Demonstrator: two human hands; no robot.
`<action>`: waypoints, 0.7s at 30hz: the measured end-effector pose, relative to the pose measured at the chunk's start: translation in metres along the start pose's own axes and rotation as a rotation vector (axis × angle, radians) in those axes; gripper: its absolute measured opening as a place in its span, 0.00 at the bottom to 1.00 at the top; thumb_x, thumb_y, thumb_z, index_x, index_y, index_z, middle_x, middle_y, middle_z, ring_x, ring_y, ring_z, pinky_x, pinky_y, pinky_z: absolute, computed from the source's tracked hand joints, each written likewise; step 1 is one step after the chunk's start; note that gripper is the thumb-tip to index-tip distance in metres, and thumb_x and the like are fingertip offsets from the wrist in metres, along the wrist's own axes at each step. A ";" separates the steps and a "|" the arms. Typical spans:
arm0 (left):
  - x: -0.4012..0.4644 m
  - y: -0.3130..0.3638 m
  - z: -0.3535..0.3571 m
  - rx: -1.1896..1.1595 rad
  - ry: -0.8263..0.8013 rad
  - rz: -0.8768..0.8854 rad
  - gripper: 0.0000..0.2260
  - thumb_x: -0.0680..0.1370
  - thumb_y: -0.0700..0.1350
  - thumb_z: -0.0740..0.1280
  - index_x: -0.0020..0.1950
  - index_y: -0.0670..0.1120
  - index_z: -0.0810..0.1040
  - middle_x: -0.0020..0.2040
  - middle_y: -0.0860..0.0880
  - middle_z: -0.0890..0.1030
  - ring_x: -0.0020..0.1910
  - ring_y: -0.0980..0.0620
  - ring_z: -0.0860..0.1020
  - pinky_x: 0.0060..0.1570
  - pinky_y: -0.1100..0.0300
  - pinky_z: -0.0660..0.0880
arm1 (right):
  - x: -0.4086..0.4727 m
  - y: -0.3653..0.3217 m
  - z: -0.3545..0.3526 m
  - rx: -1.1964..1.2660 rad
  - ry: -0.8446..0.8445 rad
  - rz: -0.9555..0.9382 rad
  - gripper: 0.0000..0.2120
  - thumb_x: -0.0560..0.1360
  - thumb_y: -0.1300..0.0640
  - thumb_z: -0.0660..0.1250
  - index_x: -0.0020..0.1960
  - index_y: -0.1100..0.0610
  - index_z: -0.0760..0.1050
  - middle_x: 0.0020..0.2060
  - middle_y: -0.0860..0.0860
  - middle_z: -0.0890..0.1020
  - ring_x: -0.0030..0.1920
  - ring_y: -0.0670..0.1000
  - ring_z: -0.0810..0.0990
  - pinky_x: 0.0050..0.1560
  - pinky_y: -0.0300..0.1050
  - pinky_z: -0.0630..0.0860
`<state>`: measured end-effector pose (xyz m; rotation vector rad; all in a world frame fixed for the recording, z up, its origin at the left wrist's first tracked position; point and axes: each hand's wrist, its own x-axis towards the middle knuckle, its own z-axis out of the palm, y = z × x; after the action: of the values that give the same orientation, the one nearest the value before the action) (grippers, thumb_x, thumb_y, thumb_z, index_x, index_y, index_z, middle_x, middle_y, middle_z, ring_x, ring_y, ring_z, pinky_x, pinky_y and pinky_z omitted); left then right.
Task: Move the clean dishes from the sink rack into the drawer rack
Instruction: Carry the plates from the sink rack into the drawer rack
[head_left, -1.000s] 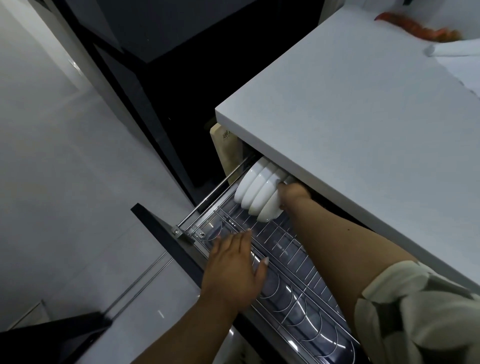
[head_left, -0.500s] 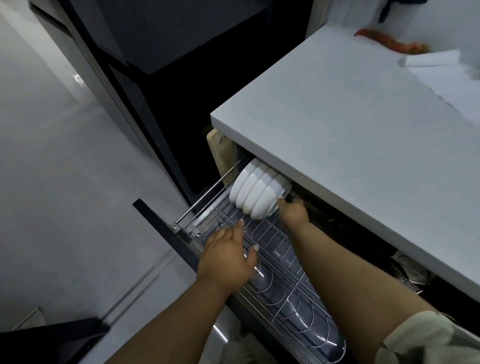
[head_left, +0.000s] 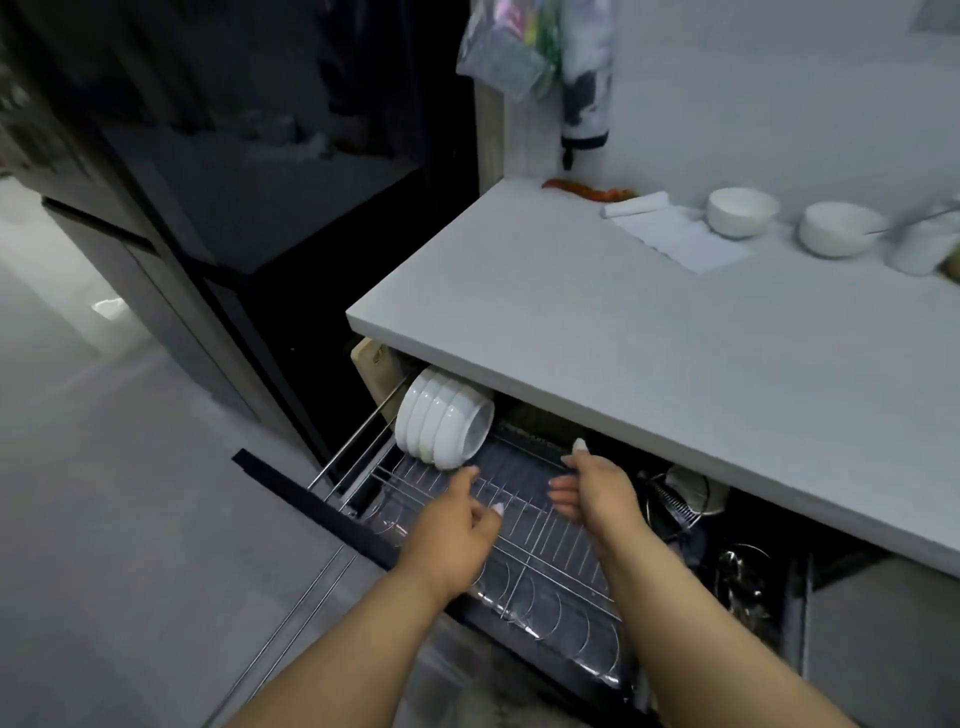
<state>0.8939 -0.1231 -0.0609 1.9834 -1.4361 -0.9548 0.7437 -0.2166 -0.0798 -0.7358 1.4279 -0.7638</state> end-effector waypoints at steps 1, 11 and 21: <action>-0.008 0.006 0.004 0.004 -0.006 0.022 0.25 0.80 0.50 0.62 0.75 0.50 0.61 0.43 0.55 0.79 0.43 0.57 0.78 0.45 0.61 0.71 | -0.012 -0.003 -0.012 0.001 -0.001 -0.013 0.16 0.82 0.49 0.54 0.56 0.61 0.72 0.35 0.56 0.77 0.33 0.51 0.75 0.34 0.42 0.73; -0.065 0.078 0.073 0.078 -0.166 0.192 0.14 0.80 0.47 0.62 0.66 0.48 0.72 0.38 0.54 0.77 0.39 0.56 0.76 0.42 0.61 0.72 | -0.098 0.014 -0.142 -0.003 0.155 -0.060 0.11 0.80 0.55 0.59 0.45 0.60 0.75 0.27 0.54 0.77 0.25 0.49 0.74 0.27 0.38 0.69; -0.084 0.178 0.152 0.037 -0.303 0.337 0.12 0.79 0.47 0.64 0.62 0.48 0.75 0.40 0.49 0.82 0.44 0.51 0.81 0.53 0.50 0.78 | -0.160 0.006 -0.272 0.151 0.391 -0.196 0.11 0.80 0.56 0.59 0.42 0.58 0.75 0.29 0.54 0.77 0.27 0.50 0.74 0.31 0.41 0.71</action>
<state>0.6526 -0.0986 -0.0031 1.5950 -1.8921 -1.1095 0.4720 -0.0791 0.0023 -0.6377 1.6385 -1.2049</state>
